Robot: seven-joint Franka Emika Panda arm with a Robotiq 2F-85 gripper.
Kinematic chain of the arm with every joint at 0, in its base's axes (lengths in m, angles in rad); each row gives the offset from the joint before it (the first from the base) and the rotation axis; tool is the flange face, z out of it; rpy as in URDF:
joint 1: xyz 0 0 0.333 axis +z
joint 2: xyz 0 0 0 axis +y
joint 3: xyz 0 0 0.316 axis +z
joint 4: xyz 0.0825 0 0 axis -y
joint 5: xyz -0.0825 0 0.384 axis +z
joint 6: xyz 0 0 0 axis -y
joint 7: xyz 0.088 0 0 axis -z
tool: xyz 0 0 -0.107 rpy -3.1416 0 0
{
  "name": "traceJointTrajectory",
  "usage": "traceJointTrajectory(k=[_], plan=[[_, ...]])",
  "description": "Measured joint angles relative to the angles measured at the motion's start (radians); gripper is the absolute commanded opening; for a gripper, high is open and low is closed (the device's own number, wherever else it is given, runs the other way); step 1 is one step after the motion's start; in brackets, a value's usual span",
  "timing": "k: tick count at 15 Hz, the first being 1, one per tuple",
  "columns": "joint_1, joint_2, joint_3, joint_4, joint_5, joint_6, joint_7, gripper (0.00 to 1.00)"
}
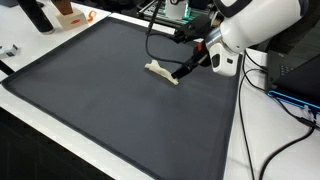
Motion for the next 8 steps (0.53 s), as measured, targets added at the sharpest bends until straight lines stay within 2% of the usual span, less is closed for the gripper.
traceJointTrajectory(k=[8], plan=[[0.022,0.046,0.033,0.054,-0.037,-0.109,-0.102,1.0]])
